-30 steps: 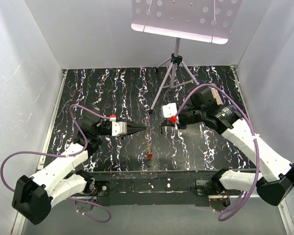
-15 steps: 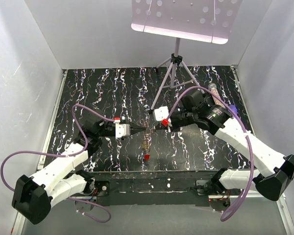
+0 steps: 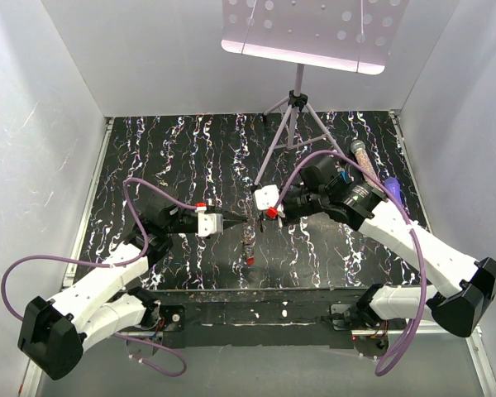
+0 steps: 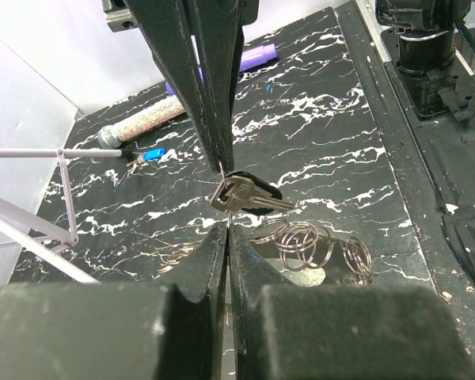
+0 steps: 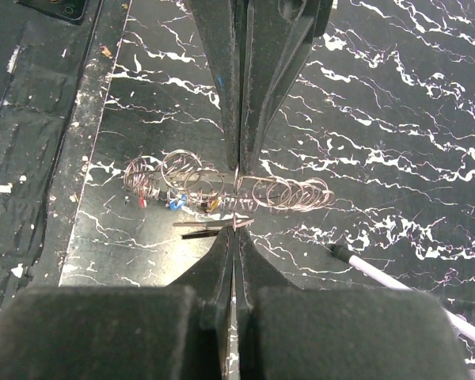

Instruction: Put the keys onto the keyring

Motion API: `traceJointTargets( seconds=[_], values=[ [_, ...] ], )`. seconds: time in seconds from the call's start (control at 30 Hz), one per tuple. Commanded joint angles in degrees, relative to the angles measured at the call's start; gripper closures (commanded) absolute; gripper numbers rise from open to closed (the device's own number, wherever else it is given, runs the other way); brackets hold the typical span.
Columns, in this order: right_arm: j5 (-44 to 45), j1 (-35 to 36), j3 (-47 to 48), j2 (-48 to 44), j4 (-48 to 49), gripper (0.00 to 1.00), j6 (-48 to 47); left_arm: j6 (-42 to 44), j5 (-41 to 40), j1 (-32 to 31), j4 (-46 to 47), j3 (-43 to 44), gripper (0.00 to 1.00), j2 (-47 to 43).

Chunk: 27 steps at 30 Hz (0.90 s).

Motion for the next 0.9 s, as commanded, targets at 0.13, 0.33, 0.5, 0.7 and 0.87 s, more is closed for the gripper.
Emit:
traceJointTargets(
  seconds=[0.13,0.33,0.5,0.7,0.87],
  values=[
    [1.6,1.4,-0.5,0.3,3.5,0.99,0.9,0.1,-2.1,-1.0,3.3,1.4,1.00,-1.5],
    [3.2,1.9,-0.3,0.5,4.2,0.99,0.9,-0.4,-2.3,-1.0,3.9,1.1,1.00,-1.1],
    [3.9,2.2,-0.4,0.5,4.4,0.99,0.8,-0.9,-2.5,-1.0,4.0,1.1,1.00,-0.9],
    [4.7,2.4,-0.3,0.6,4.6,0.99,0.8,-1.2,-2.3,-1.0,4.1,1.2,1.00,-0.9],
    [4.6,2.6,-0.2,0.4,3.7,0.99,0.4,-1.8,-3.3,-1.0,4.4,1.2,1.00,-1.1]
  ],
)
